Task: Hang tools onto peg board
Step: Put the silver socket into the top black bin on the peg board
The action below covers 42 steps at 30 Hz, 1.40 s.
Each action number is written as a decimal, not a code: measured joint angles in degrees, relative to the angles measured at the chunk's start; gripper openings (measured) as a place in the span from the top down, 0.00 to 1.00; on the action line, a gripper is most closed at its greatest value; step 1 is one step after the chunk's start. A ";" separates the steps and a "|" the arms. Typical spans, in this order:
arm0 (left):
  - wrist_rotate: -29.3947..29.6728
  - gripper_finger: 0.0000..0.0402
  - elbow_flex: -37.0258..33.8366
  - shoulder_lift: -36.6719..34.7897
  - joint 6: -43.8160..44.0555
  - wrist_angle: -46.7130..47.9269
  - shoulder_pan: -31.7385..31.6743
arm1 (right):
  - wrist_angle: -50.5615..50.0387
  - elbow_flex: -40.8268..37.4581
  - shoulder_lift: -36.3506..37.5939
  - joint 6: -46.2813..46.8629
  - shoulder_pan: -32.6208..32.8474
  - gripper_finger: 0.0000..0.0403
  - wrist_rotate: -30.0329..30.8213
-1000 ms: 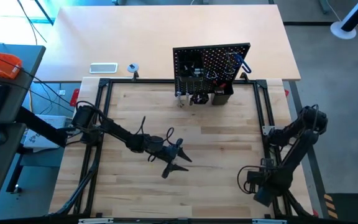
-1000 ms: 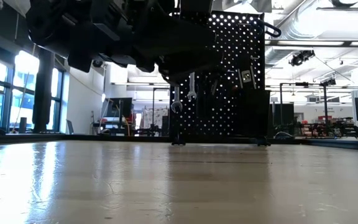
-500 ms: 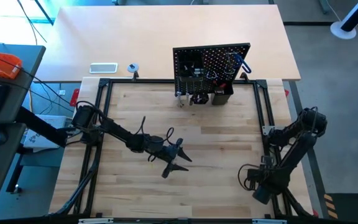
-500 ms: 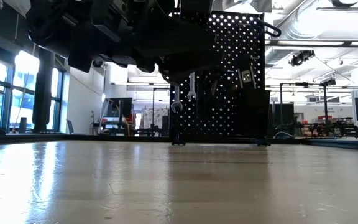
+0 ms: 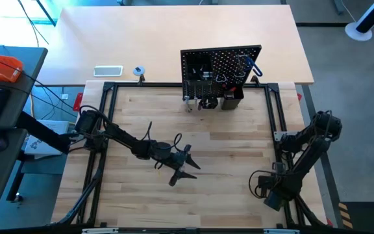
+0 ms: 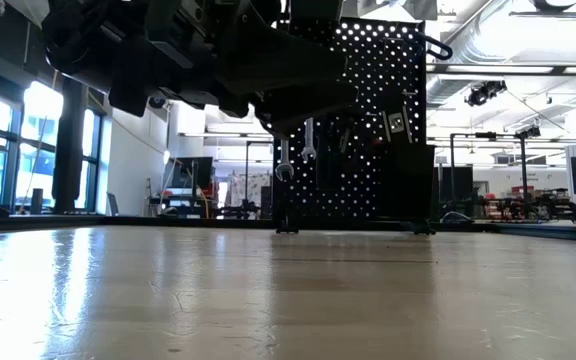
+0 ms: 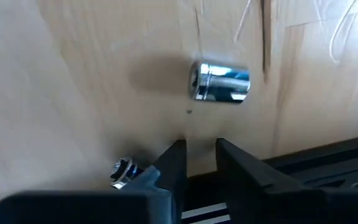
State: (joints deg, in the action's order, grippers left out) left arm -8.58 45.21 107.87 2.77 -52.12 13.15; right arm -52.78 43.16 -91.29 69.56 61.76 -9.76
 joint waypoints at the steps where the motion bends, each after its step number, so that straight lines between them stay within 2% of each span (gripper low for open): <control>1: 0.00 0.51 0.00 -0.02 0.01 0.00 0.00 | 0.24 0.00 0.28 0.75 0.00 0.80 0.05; 4: -0.01 0.51 0.00 -0.02 -0.34 0.00 -0.07 | 0.83 -0.28 1.82 3.63 0.07 0.82 1.00; 6: 0.00 0.51 0.00 -0.02 -0.38 -0.02 -0.09 | 1.93 -0.38 3.33 5.98 0.02 0.80 3.93; 11: 0.00 0.51 0.00 -0.02 -0.42 -0.04 -0.09 | 2.51 -0.29 4.99 10.07 -0.18 0.66 9.65; 14: 0.00 0.51 0.00 -0.02 -0.42 -0.04 -0.09 | 2.89 -0.27 4.92 10.14 -0.80 0.58 9.86; 17: 0.00 0.51 0.00 -0.02 -0.42 -0.02 -0.09 | 2.55 -0.27 4.92 10.42 -1.01 0.53 9.89; 30: 0.00 0.51 0.00 -0.02 -0.45 -0.04 -0.09 | 1.20 -0.22 4.92 14.03 -1.15 0.53 18.40; 36: -0.02 0.51 0.00 -0.02 -0.45 -0.10 -0.10 | 1.59 -0.34 4.92 13.74 -2.39 0.53 19.73; 42: -0.02 0.51 0.00 -0.02 -0.45 -0.44 -0.09 | 8.66 -4.44 5.22 12.51 -4.48 0.53 18.91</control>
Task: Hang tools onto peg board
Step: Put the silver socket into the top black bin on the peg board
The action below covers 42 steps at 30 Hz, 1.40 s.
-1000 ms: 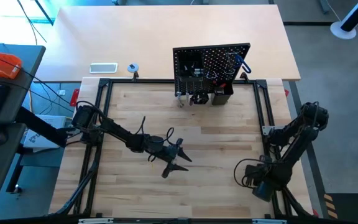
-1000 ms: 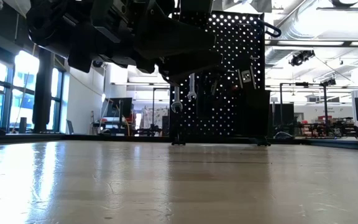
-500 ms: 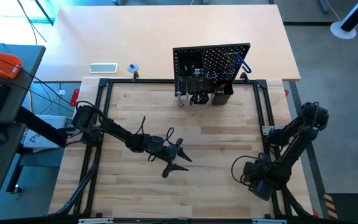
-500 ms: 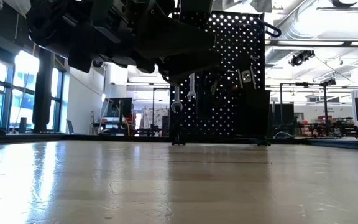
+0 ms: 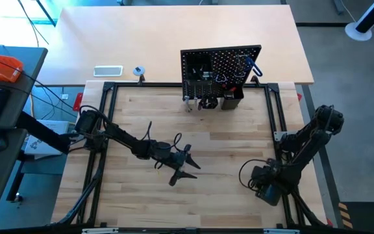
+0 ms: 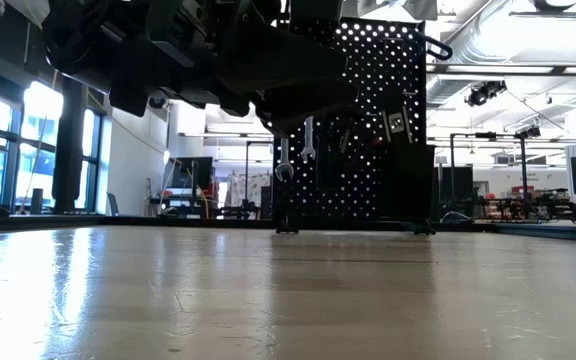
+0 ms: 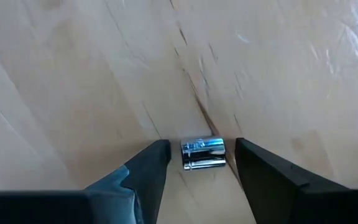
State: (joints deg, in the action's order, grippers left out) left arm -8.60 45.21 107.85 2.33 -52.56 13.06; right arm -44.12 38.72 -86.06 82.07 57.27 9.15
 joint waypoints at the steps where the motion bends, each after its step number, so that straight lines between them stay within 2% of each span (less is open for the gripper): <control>1: 0.00 0.51 0.00 0.00 0.00 0.03 0.00 | 0.72 -0.53 0.08 -0.41 -0.46 0.53 -0.55; 5: -0.02 0.51 -0.02 0.00 0.01 0.33 0.09 | 0.04 -0.52 0.05 -1.37 -1.39 0.59 -1.99; 11: -0.02 0.51 -0.02 -0.02 -0.03 0.33 0.09 | -0.04 -0.19 0.05 -3.56 -1.48 0.84 -3.85; 17: -0.02 0.51 -0.02 -0.02 -0.45 0.32 0.09 | -0.83 0.68 -0.08 -3.90 -1.48 0.84 -4.20; 24: -0.02 0.51 -0.02 -0.02 -0.44 0.42 0.09 | -7.79 5.67 -0.35 -4.79 -3.22 0.84 -3.24; 32: -0.01 0.51 -0.02 -0.02 -0.03 0.46 0.09 | -15.53 15.23 -0.24 -9.98 -8.28 0.84 9.06; 42: 0.00 0.51 -0.02 -0.02 1.04 3.75 0.13 | -25.86 29.78 -0.17 -25.13 -18.25 0.84 28.72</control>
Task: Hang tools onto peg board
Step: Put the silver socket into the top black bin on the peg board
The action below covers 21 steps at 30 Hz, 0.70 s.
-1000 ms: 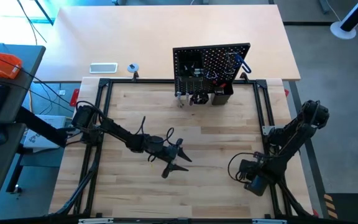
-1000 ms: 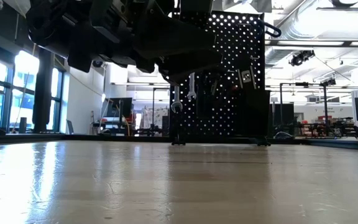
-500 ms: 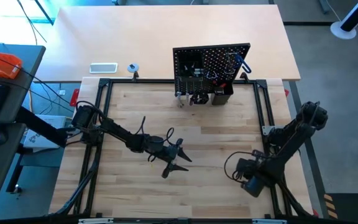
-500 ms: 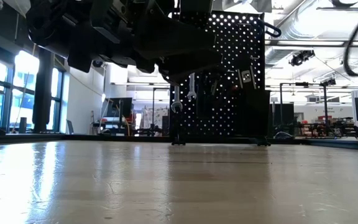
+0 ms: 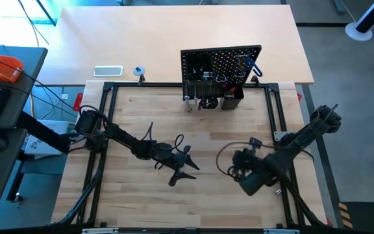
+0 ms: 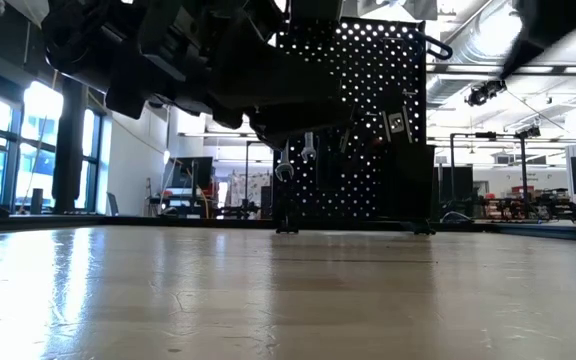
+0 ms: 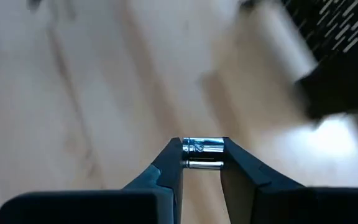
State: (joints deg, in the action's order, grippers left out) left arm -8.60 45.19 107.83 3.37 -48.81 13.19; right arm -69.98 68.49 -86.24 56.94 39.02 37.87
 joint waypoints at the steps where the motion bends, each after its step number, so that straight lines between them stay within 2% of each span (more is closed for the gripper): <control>1: -0.01 0.51 0.00 0.00 0.03 0.21 0.00 | -0.45 1.50 0.00 -2.07 -1.29 0.84 1.77; 7: 0.00 0.51 0.00 0.00 0.03 0.94 0.00 | 0.34 10.91 0.00 -18.75 -9.02 0.84 8.73; 13: -0.01 0.51 0.00 0.00 -0.68 1.06 -0.15 | 5.52 20.65 0.07 -37.03 -14.91 0.84 11.34; 18: 0.02 0.51 0.00 0.00 -1.96 1.09 -1.37 | 14.10 27.11 0.10 -53.37 -19.86 0.84 11.40; 21: 0.07 0.51 0.00 0.00 -1.96 1.09 -2.22 | 20.76 29.61 0.11 -63.43 -23.29 0.84 8.55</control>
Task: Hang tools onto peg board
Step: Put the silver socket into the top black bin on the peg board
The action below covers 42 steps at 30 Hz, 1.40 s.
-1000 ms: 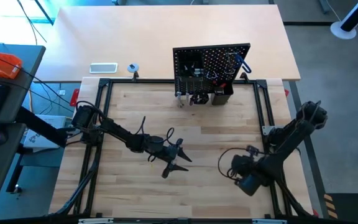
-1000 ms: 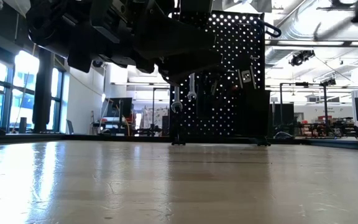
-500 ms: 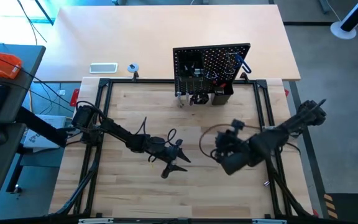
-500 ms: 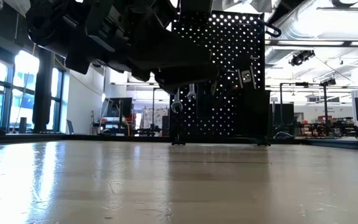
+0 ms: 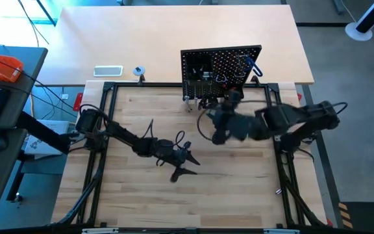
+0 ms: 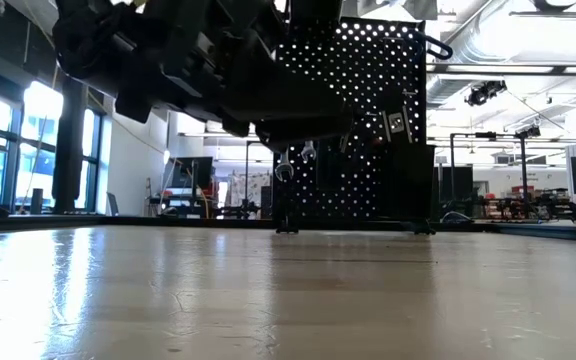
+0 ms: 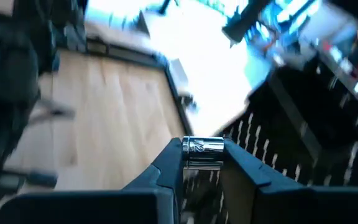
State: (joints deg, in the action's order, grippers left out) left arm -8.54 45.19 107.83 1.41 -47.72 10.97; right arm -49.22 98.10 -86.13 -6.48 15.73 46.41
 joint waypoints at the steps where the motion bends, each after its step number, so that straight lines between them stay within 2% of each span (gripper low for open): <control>1: 0.00 0.51 0.00 0.00 0.04 0.02 -0.22 | 2.60 0.55 0.00 -3.02 -1.23 0.84 -1.49; 7: -0.04 0.51 0.00 0.00 0.92 0.45 -1.00 | 15.80 1.56 -0.02 -17.31 -9.58 0.84 -11.30; 12: -0.08 0.51 0.00 0.00 1.00 1.79 -1.70 | 23.13 1.57 -0.02 -21.55 -18.10 0.84 -19.01; 17: -0.04 0.51 0.00 0.00 1.33 2.92 -2.55 | 25.83 1.60 -0.02 -20.86 -26.44 0.84 -26.51; 23: -0.02 0.51 0.00 0.00 1.36 2.97 -3.48 | 21.63 1.60 -0.02 -14.00 -34.14 0.84 -35.96; 26: 0.00 0.51 0.00 0.00 1.36 2.89 -3.54 | 20.30 1.60 -0.02 -11.13 -35.75 0.79 -39.51; 31: 0.00 0.51 0.00 0.00 2.62 2.84 -3.52 | 20.60 1.60 -0.02 -10.01 -35.88 0.57 -41.03; 34: -0.03 0.51 0.00 0.00 3.65 2.84 -3.50 | 20.68 1.60 -0.02 -9.83 -35.51 0.48 -40.96; 42: -0.04 0.51 0.00 0.00 5.44 2.89 -2.60 | 20.01 1.60 3.42 -10.33 -31.31 0.45 -39.50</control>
State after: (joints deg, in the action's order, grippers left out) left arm -8.58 45.19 107.83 6.85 -44.84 8.37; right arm -29.20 99.70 -82.70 -16.82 -15.58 6.91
